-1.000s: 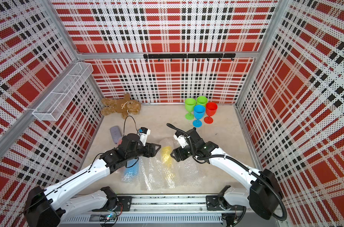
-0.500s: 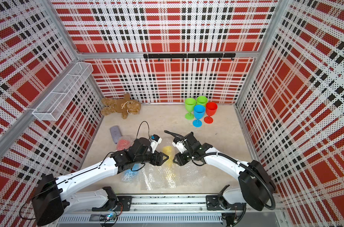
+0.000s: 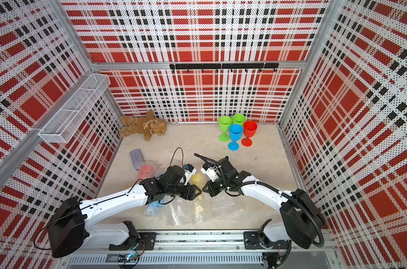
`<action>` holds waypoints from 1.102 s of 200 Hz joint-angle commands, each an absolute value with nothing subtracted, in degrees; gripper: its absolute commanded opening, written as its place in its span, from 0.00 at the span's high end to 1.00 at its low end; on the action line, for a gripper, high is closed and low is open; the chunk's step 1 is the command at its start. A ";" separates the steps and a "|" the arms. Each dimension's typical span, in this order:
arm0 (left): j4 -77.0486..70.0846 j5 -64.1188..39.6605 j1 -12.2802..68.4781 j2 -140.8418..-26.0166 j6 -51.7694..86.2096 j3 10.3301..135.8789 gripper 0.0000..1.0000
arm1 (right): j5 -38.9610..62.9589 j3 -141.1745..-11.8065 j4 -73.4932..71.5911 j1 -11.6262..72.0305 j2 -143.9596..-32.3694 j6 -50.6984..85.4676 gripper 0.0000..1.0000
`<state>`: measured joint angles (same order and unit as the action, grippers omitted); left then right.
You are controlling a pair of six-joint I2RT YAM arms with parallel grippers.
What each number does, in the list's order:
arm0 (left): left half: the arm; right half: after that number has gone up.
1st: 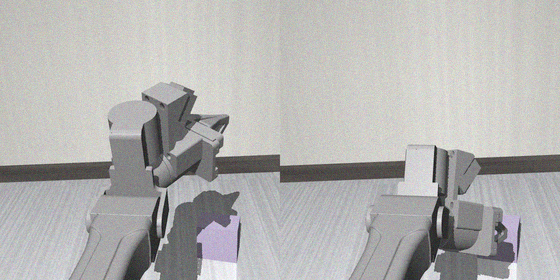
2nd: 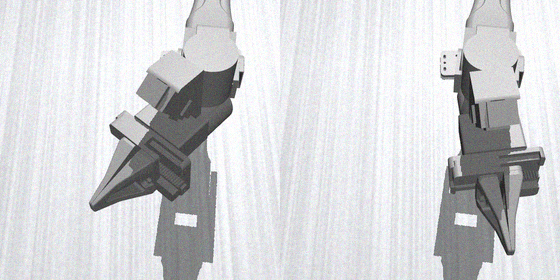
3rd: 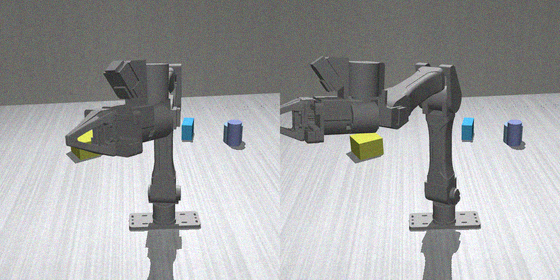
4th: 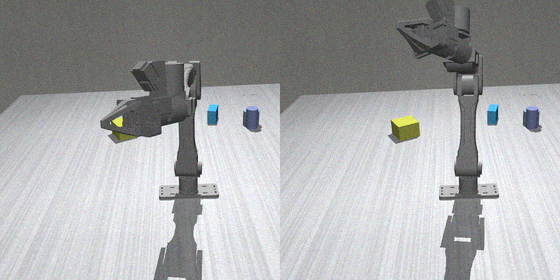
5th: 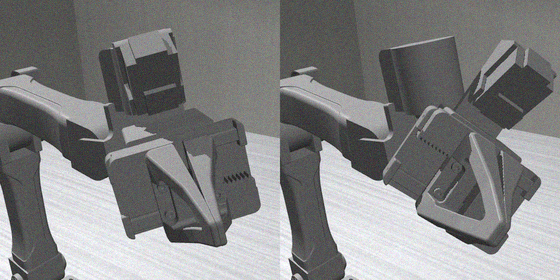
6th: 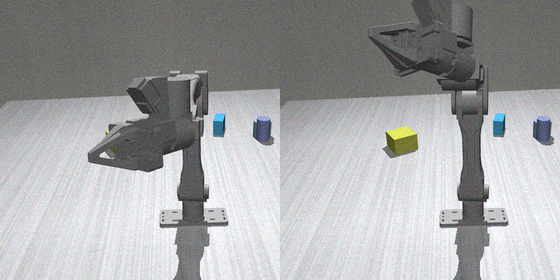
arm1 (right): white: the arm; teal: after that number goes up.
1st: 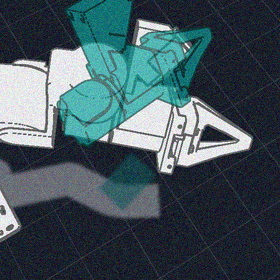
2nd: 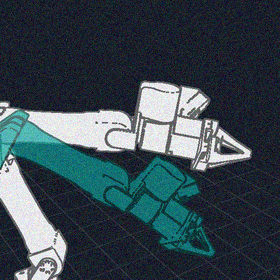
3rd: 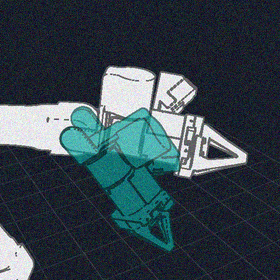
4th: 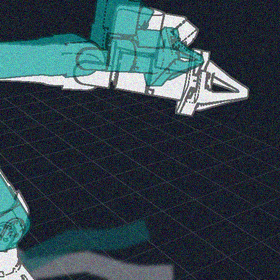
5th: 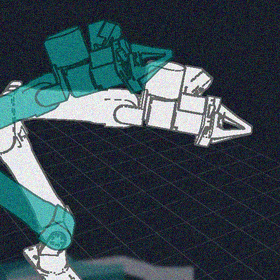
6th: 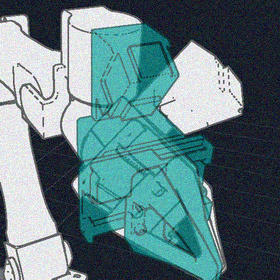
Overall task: Unpack wine glasses from bubble wrap
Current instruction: Unwrap the bubble wrap.
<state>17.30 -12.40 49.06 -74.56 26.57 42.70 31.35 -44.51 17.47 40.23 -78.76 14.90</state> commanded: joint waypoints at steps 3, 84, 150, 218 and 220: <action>18.34 -10.77 49.57 -77.00 25.32 44.05 0.45 | 33.35 -43.90 14.99 40.43 -78.03 14.63 1.00; 19.77 -10.30 49.09 -75.67 26.60 41.28 1.00 | 26.00 -40.41 14.76 37.86 -74.00 15.49 1.00; 22.01 -8.15 47.05 -72.53 29.53 39.82 1.00 | 21.84 -35.84 13.85 32.79 -68.74 19.22 1.00; 23.29 -6.25 46.78 -75.06 30.27 39.81 1.00 | 15.13 -34.51 15.67 30.23 -67.68 20.65 1.00; 23.29 -6.22 46.76 -75.08 30.31 39.81 1.00 | 14.94 -34.56 15.72 30.19 -67.74 20.65 1.00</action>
<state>18.09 -9.54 47.83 -74.24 29.54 41.28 22.15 -35.03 13.61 32.47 -68.84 19.88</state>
